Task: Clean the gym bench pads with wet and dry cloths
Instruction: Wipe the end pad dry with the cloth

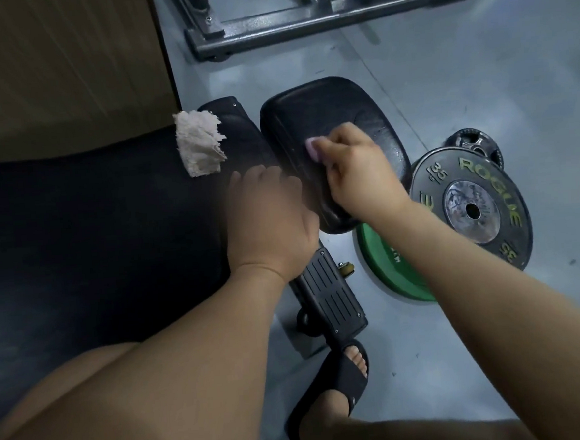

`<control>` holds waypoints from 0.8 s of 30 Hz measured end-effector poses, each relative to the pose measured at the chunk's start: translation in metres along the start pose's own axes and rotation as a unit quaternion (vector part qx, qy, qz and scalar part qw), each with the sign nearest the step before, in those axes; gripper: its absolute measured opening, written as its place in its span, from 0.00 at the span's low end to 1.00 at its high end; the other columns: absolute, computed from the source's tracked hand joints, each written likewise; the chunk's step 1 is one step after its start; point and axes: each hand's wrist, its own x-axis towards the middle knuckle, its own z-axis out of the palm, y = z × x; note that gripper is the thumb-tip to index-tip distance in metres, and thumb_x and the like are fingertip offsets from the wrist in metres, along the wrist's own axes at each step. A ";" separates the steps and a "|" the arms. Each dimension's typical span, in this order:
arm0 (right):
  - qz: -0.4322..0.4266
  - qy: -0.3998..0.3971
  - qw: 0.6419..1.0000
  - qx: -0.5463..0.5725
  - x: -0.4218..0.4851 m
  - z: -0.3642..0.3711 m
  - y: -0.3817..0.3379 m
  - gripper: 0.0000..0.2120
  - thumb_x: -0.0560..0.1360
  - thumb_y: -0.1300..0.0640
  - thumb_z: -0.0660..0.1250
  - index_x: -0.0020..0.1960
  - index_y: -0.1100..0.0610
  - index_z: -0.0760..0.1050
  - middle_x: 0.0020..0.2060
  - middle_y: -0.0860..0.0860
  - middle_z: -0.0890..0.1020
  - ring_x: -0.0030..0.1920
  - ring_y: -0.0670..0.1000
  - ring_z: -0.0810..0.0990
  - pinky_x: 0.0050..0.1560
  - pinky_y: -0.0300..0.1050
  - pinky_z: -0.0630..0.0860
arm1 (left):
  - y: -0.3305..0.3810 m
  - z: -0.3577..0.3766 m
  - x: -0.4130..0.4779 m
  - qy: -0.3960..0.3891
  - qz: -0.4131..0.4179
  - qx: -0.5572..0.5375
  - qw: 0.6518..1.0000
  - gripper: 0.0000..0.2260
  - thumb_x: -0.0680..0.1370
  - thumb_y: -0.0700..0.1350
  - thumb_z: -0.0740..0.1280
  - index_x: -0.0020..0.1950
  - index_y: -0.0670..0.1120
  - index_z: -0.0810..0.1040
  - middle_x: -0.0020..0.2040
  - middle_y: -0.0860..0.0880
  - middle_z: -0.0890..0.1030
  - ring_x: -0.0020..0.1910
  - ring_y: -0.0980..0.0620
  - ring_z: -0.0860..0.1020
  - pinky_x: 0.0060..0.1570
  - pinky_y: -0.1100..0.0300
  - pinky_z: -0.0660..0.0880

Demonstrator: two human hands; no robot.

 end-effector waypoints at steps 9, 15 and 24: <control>-0.091 -0.070 0.993 0.004 -0.008 -0.002 -0.003 0.14 0.77 0.64 0.57 0.52 0.56 0.81 0.47 0.52 0.74 0.45 0.60 0.76 0.45 0.56 0.78 | 0.000 -0.001 0.001 0.008 0.002 -0.006 1.000 0.13 0.74 0.51 0.61 0.53 0.45 0.74 0.63 0.44 0.76 0.69 0.41 0.70 0.74 0.41 0.60; -0.073 -0.039 0.996 0.017 -0.020 0.004 -0.009 0.16 0.75 0.66 0.58 0.53 0.58 0.82 0.47 0.53 0.76 0.47 0.56 0.75 0.49 0.55 0.76 | -0.001 0.001 0.001 0.012 0.009 -0.009 1.000 0.12 0.75 0.51 0.61 0.52 0.45 0.73 0.63 0.44 0.76 0.69 0.40 0.70 0.74 0.41 0.60; 0.093 0.046 0.994 0.023 -0.048 -0.003 0.009 0.13 0.79 0.66 0.63 0.59 0.59 0.82 0.48 0.52 0.76 0.49 0.55 0.78 0.54 0.44 0.76 | -0.001 -0.001 0.000 0.007 0.008 -0.002 1.000 0.11 0.76 0.51 0.60 0.52 0.46 0.74 0.64 0.45 0.75 0.69 0.41 0.69 0.74 0.41 0.60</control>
